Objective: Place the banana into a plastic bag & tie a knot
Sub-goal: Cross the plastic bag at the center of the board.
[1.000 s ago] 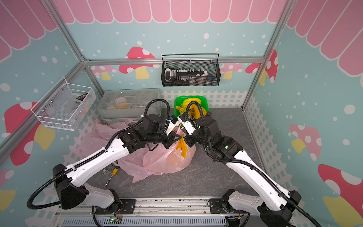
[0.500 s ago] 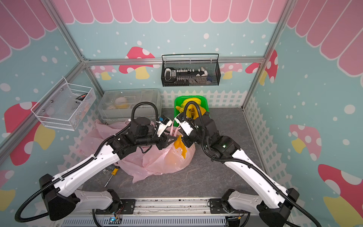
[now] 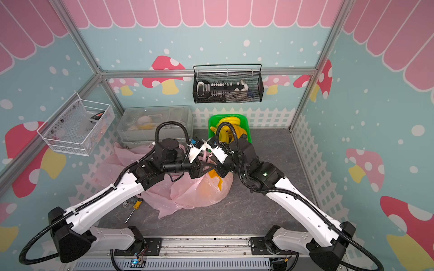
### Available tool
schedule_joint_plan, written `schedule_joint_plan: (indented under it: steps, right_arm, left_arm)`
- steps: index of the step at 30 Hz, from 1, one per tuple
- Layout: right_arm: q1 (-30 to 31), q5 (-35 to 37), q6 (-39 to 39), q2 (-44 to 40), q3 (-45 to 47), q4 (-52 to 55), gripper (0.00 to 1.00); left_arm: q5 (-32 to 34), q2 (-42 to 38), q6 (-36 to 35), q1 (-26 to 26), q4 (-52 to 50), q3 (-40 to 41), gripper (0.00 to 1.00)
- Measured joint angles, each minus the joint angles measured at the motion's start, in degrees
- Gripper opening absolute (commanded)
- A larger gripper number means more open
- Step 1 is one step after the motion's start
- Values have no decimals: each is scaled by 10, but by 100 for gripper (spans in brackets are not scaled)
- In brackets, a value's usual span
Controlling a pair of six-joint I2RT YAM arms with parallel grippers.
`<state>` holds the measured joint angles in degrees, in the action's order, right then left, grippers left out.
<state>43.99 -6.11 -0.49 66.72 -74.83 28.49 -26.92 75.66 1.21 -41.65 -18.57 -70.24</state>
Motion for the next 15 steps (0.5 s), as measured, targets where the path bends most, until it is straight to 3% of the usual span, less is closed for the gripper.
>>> schedule_joint_plan:
  steps: [4, 15]
  right_arm:
    - [0, -3, -2, 0, 0, -3, 0]
    - [0, -28, 3, 0, 7, -27, 0]
  left_arm:
    - [-13, 20, -1, 0, 0, -6, 50]
    - [-26, 48, 3, 0, 5, -22, 18]
